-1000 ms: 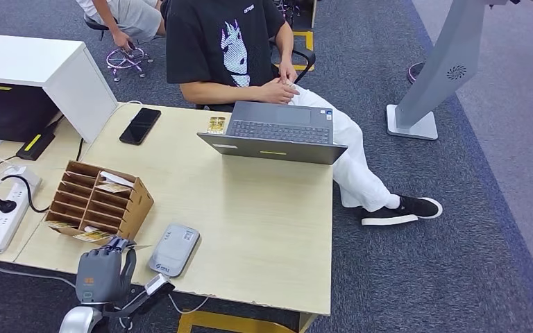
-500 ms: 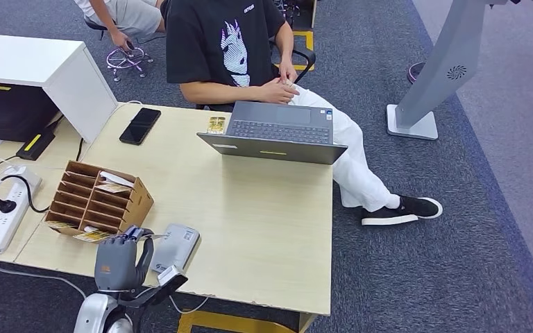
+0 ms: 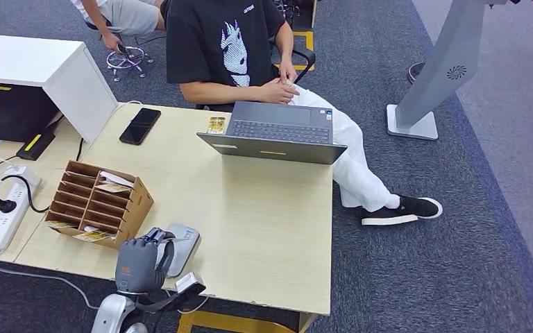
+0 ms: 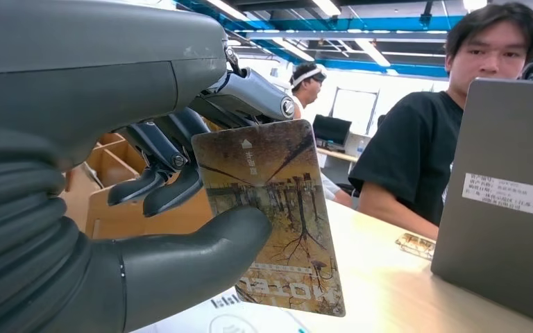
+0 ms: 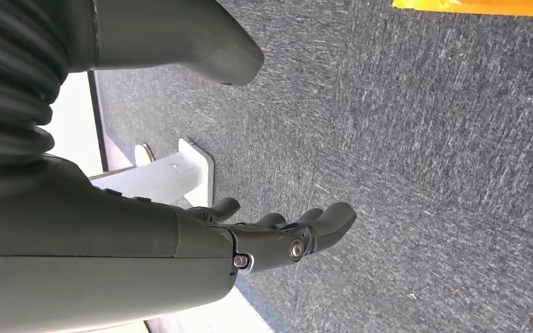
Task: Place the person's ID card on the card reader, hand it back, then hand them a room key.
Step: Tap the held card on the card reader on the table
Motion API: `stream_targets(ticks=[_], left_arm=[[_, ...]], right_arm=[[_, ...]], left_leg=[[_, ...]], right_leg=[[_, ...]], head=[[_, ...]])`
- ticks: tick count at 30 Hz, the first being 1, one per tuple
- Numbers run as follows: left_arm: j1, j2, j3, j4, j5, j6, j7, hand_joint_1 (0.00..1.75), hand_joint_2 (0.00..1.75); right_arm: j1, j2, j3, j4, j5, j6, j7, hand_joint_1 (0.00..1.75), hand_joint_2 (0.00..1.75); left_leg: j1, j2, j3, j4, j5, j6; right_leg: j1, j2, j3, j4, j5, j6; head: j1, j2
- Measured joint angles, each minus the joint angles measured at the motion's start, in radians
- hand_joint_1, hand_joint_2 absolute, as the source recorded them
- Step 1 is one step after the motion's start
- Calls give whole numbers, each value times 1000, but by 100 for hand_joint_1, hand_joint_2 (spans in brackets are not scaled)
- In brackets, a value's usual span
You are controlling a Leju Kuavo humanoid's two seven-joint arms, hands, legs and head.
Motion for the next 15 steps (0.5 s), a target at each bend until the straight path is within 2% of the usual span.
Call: stream_targets(ticks=[6,11,15], left_arm=[[21,58,-69,8,-40,-17,150,175,175],[37,120,-104,18,-143,2,265,175,175],[48,162,-109,20,-168,14,297,175,175]], right_arm=[[2,0,-10,0,-3,8,-6,0,175],[3,0,-33,0,-21,20,-11,0,175],[4,0,-44,0,-21,20,-11,0,175]], left_leg=[[0,0,0,0,0,0],[0,0,0,0,0,0],[0,0,0,0,0,0]], right_leg=[[0,0,0,0,0,0],[0,0,0,0,-1,0],[0,0,0,0,-1,0]], head=[[0,0],[0,0],[0,0]])
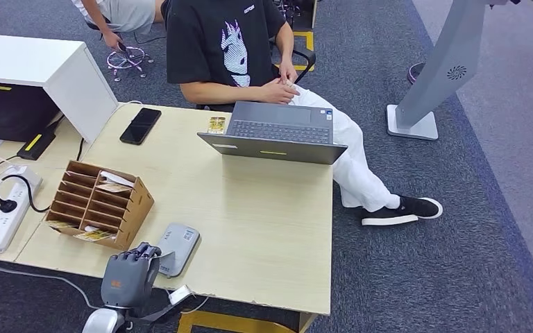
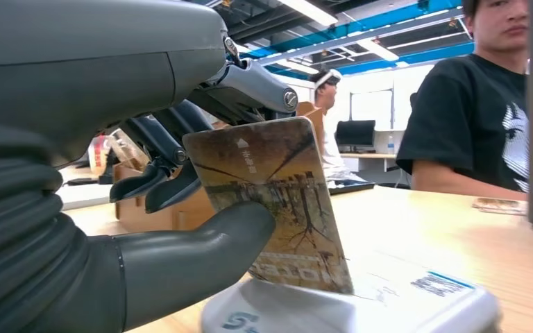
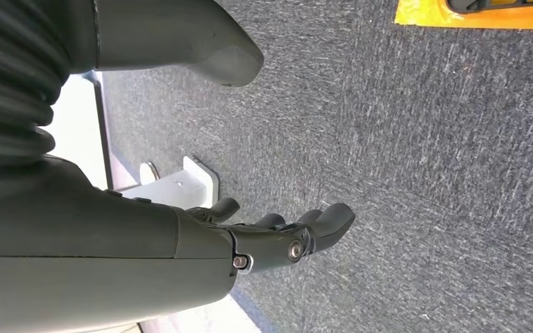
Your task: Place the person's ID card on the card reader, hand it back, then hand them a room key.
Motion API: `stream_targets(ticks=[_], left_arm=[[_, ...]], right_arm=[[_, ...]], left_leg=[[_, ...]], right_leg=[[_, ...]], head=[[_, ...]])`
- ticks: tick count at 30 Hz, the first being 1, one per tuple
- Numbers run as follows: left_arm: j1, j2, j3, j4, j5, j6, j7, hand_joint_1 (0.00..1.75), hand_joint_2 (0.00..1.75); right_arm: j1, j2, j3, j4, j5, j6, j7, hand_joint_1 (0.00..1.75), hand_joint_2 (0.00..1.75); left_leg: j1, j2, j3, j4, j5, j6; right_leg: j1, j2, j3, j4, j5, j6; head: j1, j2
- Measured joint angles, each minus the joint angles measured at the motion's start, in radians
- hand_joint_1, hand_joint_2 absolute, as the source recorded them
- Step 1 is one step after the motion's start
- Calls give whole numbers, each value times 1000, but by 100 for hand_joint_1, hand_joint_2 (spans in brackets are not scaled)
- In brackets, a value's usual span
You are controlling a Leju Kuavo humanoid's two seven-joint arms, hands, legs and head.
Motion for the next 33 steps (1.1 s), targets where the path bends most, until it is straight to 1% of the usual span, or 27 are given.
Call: stream_targets(ticks=[7,12,14,16,19,21,23,24,25,26,28,29,30,33], left_arm=[[10,38,-13,1,-13,1,43,175,175],[17,48,-13,4,4,6,40,175,175],[21,48,-11,-3,6,6,19,175,175],[33,39,10,-37,8,6,-37,175,175],[46,7,88,-119,27,6,-153,175,175],[47,-12,138,-162,37,6,-188,175,175],[48,-25,173,-191,42,6,-201,175,175],[49,-34,189,-206,49,6,-222,175,175],[49,-47,208,-225,61,6,-260,175,175],[48,-64,231,-248,78,6,-315,175,175],[42,-108,287,-307,119,6,-433,175,175],[37,-129,311,-340,138,6,-473,175,175],[31,-147,331,-372,151,6,-497,175,175],[14,-183,362,-454,164,5,-517,175,175]], right_arm=[[0,0,-9,0,3,0,0,0,175],[0,1,-16,0,6,-1,-1,0,175],[0,2,-21,0,7,-1,-4,0,175],[0,3,-27,0,11,-2,-10,0,175],[-1,7,-30,0,22,-4,-20,0,175],[-1,10,-31,-1,24,-5,-21,0,175],[-1,13,-31,-1,24,-6,-22,0,175],[-1,13,-32,-2,24,-7,-24,0,175],[-1,14,-33,-2,24,-9,-29,0,175],[-1,14,-35,-2,26,-13,-36,0,175],[-2,15,-40,-2,31,-23,-50,0,175],[-3,15,-43,-2,35,-27,-54,0,175],[-3,16,-45,-3,38,-31,-58,0,175],[-3,17,-50,-3,42,-37,-60,0,175]], left_leg=[[0,0,0,0,0,0],[0,0,0,0,0,0],[0,0,1,0,0,0],[0,0,0,0,0,0],[0,0,0,0,1,1],[0,0,0,0,1,1],[0,0,0,0,1,1],[0,0,0,0,1,1],[0,0,0,0,1,1],[0,-1,-1,0,1,1],[0,-1,-1,0,1,1],[0,-1,-1,0,1,1],[0,-1,-1,0,1,1],[-1,-1,-1,0,1,1]], right_leg=[[0,0,1,0,0,0],[0,0,1,0,0,0],[0,0,1,0,0,0],[0,0,0,0,0,0],[0,0,0,0,0,0],[0,0,0,0,0,0],[0,0,0,0,0,0],[0,0,0,0,0,0],[0,-1,0,0,0,0],[0,-1,0,0,0,0],[0,-1,0,0,0,0],[0,-1,0,0,1,0],[0,-1,0,0,1,0],[0,-1,0,0,1,0]], head=[[0,0],[0,0],[0,0],[0,0],[0,0],[0,0],[0,0],[0,0],[0,0],[0,0],[0,0],[0,0],[0,0],[0,0]])
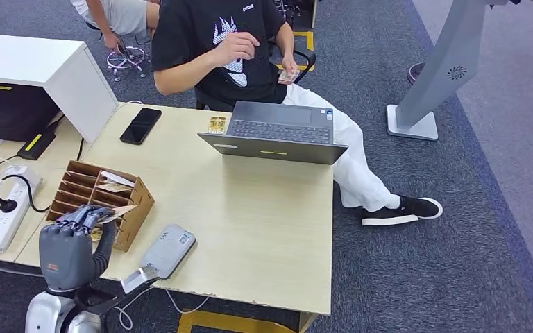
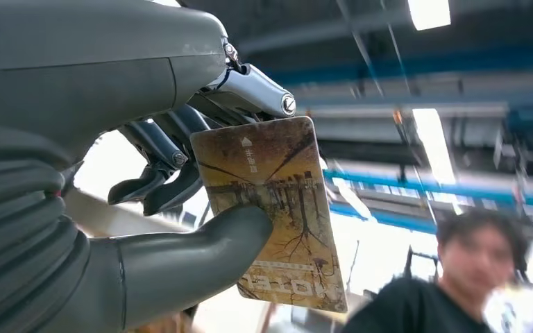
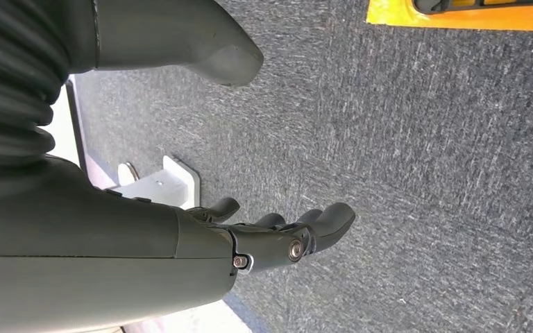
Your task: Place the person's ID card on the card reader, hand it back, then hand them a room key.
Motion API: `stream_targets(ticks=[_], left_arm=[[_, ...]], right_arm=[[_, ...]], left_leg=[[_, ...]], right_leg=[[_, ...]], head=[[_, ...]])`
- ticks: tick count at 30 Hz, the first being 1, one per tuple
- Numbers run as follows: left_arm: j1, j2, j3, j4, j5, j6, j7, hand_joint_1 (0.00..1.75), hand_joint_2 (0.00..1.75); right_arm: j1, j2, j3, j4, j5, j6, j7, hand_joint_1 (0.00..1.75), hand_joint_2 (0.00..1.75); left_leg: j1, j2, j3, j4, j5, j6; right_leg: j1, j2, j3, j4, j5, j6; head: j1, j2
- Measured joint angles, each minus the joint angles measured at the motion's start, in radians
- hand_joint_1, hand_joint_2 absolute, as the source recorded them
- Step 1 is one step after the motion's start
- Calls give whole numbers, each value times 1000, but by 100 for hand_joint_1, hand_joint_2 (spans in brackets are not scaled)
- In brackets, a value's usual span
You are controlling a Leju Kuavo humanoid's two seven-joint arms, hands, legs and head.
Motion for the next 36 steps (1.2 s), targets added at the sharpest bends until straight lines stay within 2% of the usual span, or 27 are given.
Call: stream_targets(ticks=[6,11,15,22,30,36], left_arm=[[-7,-35,24,-79,6,-2,-19,175,175],[-40,-87,65,-136,30,-2,-137,175,175],[-92,-92,96,-157,-4,-4,-93,175,175],[-220,-31,174,-126,-106,-6,-92,175,175],[-401,137,200,102,-293,-7,169,175,175],[-482,212,180,251,-361,-7,308,175,175]], right_arm=[[-1,0,-5,-1,1,-2,-1,0,175],[-3,1,-6,-1,16,-3,-4,0,175],[-5,6,-8,-1,27,3,0,0,175],[-8,8,-23,-1,36,32,-2,0,175],[-16,8,-36,-1,52,44,-8,0,175],[-23,8,-44,-4,53,48,-5,0,175]], left_leg=[[0,0,0,0,0,0],[0,0,0,0,0,0],[0,0,0,0,0,0],[1,0,0,0,1,0],[1,0,0,0,2,-1],[1,0,0,0,2,-1]], right_leg=[[0,0,0,0,0,0],[0,0,0,0,0,0],[0,0,0,0,0,0],[0,0,0,0,0,0],[1,0,0,1,0,-1],[0,0,-1,1,1,-1]], head=[[0,0],[0,0],[0,0],[0,0],[0,0],[0,0]])
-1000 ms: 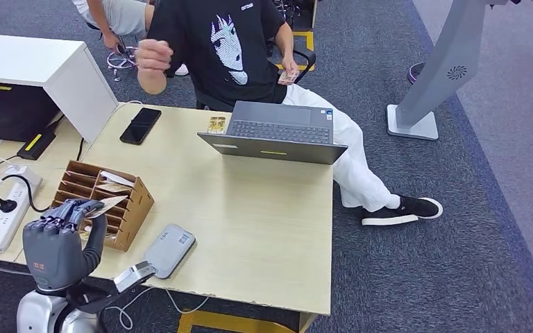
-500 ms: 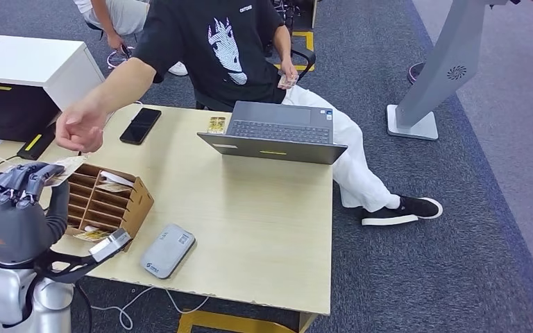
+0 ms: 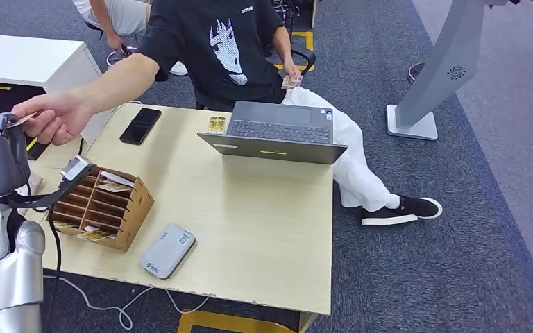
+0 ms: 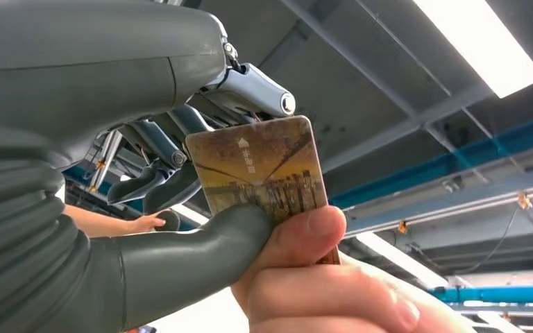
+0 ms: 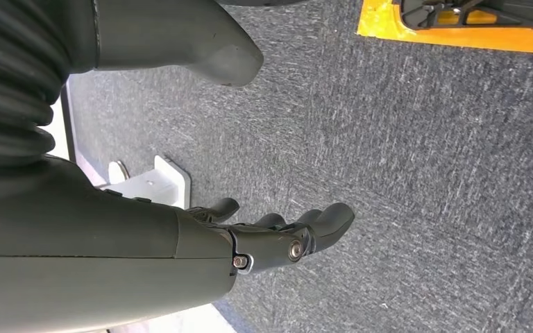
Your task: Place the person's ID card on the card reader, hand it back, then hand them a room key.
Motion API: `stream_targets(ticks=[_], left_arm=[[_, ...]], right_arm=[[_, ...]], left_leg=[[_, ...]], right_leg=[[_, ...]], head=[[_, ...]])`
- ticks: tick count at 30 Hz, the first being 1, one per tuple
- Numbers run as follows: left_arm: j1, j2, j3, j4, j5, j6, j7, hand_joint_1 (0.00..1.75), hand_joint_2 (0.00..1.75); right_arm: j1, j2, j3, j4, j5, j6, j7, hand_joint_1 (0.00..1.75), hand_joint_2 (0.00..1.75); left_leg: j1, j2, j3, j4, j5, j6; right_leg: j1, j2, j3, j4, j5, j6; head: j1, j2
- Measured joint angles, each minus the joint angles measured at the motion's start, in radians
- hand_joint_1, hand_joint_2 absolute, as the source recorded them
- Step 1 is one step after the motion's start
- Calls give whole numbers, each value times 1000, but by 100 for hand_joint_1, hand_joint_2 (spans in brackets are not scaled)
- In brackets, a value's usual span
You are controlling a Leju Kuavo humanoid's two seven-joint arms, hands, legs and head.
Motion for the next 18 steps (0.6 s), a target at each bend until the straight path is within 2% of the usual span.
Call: stream_targets(ticks=[6,11,12,15,16,18], left_arm=[[-45,59,-70,118,-18,0,138,175,175],[-70,93,-114,182,-18,0,175,175,175],[-70,96,-120,187,-17,0,176,155,175],[-71,101,-129,194,-11,0,170,24,175],[-72,101,-130,196,-6,0,165,0,131],[-72,100,-131,200,22,1,140,0,44]], right_arm=[[-5,0,-9,-2,2,0,-1,0,175],[-7,0,-14,-2,3,-3,-1,0,175],[-7,0,-14,-2,4,-4,-1,0,175],[-7,0,-18,-2,13,-8,-1,0,175],[-6,0,-19,-2,15,-9,-1,0,175],[-6,0,-20,-2,16,-11,-1,0,175]], left_leg=[[0,1,0,0,0,0],[0,2,0,0,0,0],[0,3,0,0,0,0],[0,3,-1,0,0,0],[0,3,-1,0,0,0],[0,3,-1,0,0,0]], right_leg=[[0,2,-1,0,1,0],[0,3,-1,0,1,0],[0,4,-2,0,1,0],[0,5,-2,0,1,0],[0,5,-3,0,1,0],[0,4,-3,0,1,0]], head=[[0,0],[0,0],[0,0],[0,0],[0,0],[0,0]])
